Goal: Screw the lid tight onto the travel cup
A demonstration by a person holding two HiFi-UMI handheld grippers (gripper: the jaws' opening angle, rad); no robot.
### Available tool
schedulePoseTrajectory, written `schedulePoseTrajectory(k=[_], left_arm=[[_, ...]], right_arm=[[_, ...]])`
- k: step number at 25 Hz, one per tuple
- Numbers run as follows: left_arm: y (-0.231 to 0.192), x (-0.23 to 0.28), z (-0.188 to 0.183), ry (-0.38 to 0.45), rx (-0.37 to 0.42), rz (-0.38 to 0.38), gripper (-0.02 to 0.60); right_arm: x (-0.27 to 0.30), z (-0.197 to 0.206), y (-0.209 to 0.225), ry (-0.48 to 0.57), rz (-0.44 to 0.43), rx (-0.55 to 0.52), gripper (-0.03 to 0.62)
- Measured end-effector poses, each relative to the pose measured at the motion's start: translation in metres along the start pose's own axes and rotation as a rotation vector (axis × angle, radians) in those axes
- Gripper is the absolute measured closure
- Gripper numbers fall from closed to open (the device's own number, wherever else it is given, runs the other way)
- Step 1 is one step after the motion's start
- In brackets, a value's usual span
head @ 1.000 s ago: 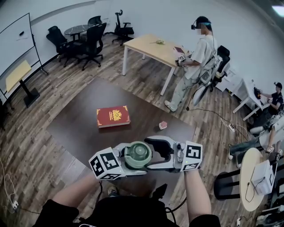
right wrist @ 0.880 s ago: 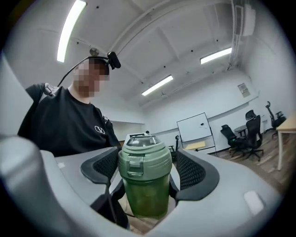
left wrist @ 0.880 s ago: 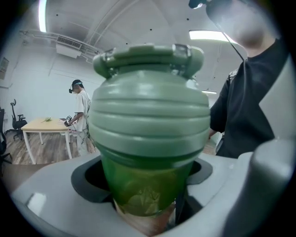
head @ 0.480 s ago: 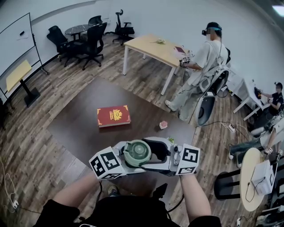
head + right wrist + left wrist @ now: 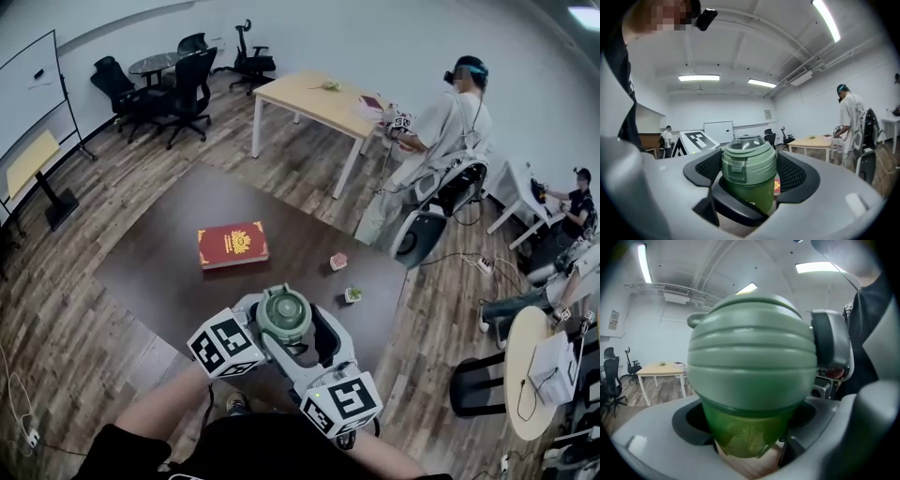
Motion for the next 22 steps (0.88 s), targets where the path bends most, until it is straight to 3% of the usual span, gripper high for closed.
schedulePoseTrajectory(k=[3, 6, 9, 11, 14, 16, 22], left_arm=[[0.001, 0.002, 0.0, 0.005, -0.005, 0.005, 0.163], [0.0, -0.001, -0.001, 0.014, -0.023, 0.011, 0.163], [0.0, -0.007, -0.005, 0.039, -0.05, 0.048, 0.163], [0.004, -0.012, -0.009, 0.058, -0.067, 0.084, 0.163], [0.013, -0.015, -0.017, 0.078, -0.09, 0.136, 0.163], [0.018, -0.015, -0.02, 0.077, -0.09, 0.158, 0.163], [0.034, -0.01, -0.022, 0.058, -0.065, 0.233, 0.163]], right_arm=[[-0.002, 0.002, -0.002, 0.012, 0.028, -0.006, 0.209], [-0.002, -0.002, 0.006, 0.023, -0.099, -0.005, 0.2], [-0.005, -0.015, 0.029, 0.061, -0.297, 0.013, 0.194], [-0.006, -0.021, 0.05, 0.083, -0.485, 0.051, 0.195], [0.001, -0.022, 0.072, 0.02, -0.738, 0.016, 0.195], [0.01, -0.02, 0.08, -0.026, -0.85, 0.026, 0.172], [0.031, -0.013, 0.087, -0.045, -1.136, 0.208, 0.17]])
Point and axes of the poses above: the fingertips, and each gripper's own axes: x forward along the fingers, y to its right, z out of its underside, the point moved 10 cm from there along -x, backward along the fingers, and after that the axes turned 6 degrees about y, right-handed, at the moved point
